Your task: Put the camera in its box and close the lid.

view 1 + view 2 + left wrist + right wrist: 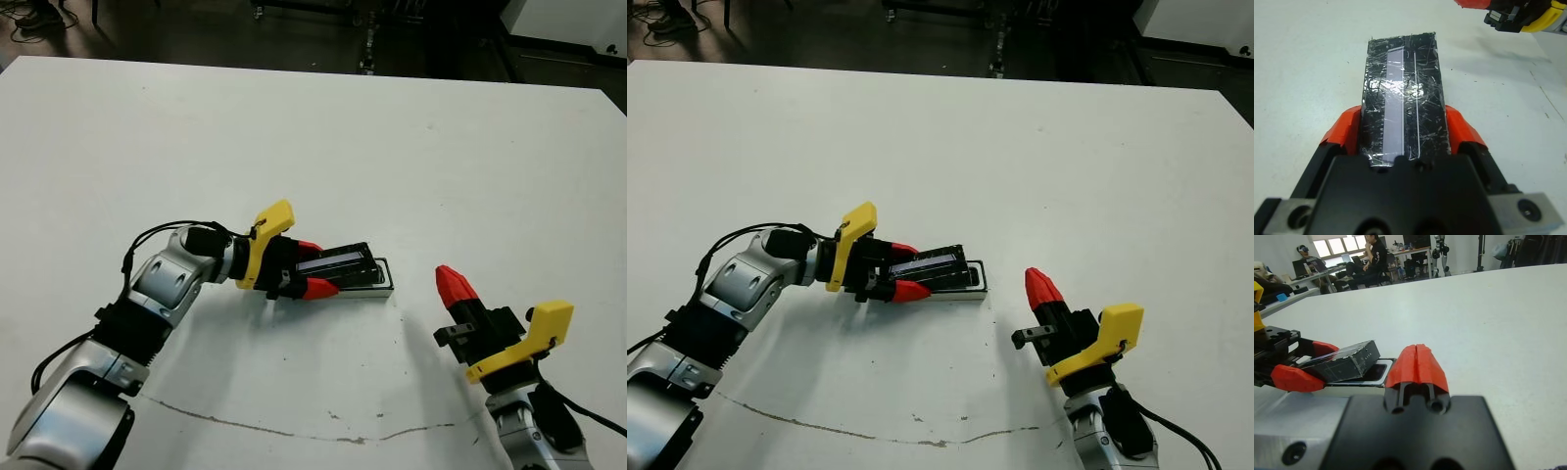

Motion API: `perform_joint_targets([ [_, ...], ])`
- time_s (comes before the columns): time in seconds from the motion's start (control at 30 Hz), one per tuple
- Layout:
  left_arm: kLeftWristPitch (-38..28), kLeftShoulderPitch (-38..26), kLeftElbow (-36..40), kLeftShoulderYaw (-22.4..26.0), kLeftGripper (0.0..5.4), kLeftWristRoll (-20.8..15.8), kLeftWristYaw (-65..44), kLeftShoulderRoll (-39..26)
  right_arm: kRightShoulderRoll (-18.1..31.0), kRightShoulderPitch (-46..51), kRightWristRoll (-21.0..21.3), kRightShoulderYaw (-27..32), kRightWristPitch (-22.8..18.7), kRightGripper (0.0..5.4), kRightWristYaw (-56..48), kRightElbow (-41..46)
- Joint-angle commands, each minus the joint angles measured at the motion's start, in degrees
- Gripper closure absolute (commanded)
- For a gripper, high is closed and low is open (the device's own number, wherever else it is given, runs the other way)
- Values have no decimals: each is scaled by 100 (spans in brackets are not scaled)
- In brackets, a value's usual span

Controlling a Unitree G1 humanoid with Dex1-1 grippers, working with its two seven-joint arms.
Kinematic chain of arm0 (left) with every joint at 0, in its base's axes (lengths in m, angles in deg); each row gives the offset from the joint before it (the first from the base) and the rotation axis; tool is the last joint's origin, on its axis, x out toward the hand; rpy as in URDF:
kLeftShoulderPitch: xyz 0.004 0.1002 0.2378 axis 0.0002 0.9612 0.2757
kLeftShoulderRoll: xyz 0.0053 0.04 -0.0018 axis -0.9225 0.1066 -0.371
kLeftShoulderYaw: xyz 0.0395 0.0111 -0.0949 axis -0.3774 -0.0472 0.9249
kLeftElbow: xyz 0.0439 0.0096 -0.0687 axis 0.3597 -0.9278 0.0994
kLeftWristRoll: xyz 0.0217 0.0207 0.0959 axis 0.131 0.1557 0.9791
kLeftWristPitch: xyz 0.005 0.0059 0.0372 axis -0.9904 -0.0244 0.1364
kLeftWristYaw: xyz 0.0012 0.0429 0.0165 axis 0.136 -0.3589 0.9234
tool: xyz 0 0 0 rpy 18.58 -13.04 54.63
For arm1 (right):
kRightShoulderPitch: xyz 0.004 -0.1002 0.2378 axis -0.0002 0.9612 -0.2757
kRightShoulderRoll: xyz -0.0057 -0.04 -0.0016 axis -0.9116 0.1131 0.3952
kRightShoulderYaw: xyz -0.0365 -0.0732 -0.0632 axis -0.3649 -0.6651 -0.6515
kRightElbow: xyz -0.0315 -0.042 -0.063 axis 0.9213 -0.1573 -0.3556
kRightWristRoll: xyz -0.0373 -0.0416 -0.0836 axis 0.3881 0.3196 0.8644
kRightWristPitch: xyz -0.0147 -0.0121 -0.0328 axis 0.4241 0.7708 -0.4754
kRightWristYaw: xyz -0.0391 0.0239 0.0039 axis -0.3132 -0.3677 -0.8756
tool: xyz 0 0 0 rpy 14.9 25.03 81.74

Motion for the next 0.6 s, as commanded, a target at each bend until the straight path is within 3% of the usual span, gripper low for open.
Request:
perform_joint_targets([
  [0.03,369,416,-42,-417,224,-6,-127,398,70,45,13,29,31,540,-38,-50],
  [0.6,280,506,-277,-450,224,-45,135,819,79,63,10,34,-43,540,0,-12],
])
